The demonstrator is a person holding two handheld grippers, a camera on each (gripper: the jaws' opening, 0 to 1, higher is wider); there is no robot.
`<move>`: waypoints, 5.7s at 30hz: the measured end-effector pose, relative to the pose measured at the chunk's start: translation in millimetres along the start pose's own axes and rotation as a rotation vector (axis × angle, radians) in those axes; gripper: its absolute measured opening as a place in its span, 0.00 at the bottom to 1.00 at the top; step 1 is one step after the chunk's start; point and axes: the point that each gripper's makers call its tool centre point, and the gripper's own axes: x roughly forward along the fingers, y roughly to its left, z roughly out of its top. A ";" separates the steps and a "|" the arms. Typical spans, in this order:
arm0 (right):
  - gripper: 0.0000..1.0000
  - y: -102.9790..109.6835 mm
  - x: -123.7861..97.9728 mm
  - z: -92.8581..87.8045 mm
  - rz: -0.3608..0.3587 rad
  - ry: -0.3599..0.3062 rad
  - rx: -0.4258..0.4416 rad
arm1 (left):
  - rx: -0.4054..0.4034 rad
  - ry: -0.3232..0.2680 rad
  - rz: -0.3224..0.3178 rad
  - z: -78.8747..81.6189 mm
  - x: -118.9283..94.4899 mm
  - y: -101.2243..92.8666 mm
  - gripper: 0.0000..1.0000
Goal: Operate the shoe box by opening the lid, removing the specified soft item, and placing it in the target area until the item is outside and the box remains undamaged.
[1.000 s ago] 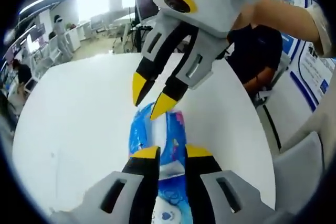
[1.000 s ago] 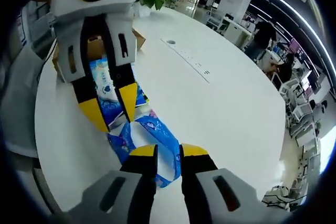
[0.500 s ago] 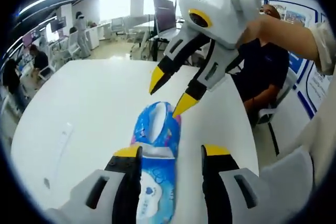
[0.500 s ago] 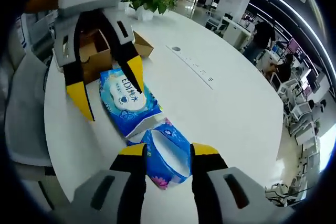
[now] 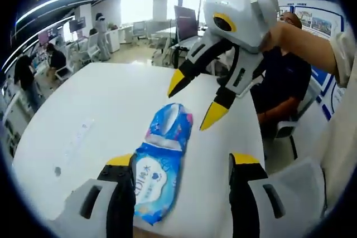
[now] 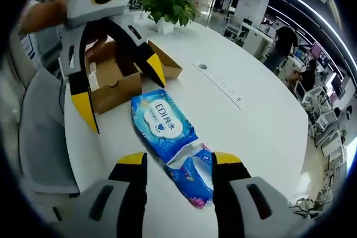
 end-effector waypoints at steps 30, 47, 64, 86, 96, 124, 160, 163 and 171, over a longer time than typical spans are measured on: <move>0.48 93.9 17.9 74.8 0.209 -0.069 -0.160 | -0.140 -0.096 0.254 -79.1 -142.6 31.5 0.74; 0.46 138.6 48.1 102.6 0.353 -0.088 -0.322 | -0.218 -0.101 0.381 -141.5 -202.7 42.6 0.70; 0.46 167.6 82.9 113.8 0.438 -0.066 -0.436 | -0.369 -0.101 0.508 -220.1 -254.7 53.9 0.64; 0.42 193.5 121.5 120.5 0.491 -0.033 -0.494 | -0.570 -0.017 0.692 -306.1 -290.4 54.8 0.37; 0.41 204.4 138.9 116.1 0.532 0.009 -0.517 | -0.660 0.002 0.709 -333.0 -286.7 53.4 0.25; 0.37 212.2 173.7 100.7 0.629 0.082 -0.518 | -0.783 -0.025 0.692 -347.5 -274.5 60.8 0.04; 0.15 231.3 170.1 96.5 0.622 0.078 -0.480 | -0.796 -0.020 0.698 -349.4 -274.0 57.4 0.04; 0.14 230.5 167.0 98.8 0.611 0.073 -0.484 | -0.795 -0.018 0.698 -349.4 -274.0 57.5 0.04; 0.14 222.5 158.0 112.7 0.576 0.033 -0.442 | -0.793 -0.012 0.698 -349.1 -273.7 58.2 0.04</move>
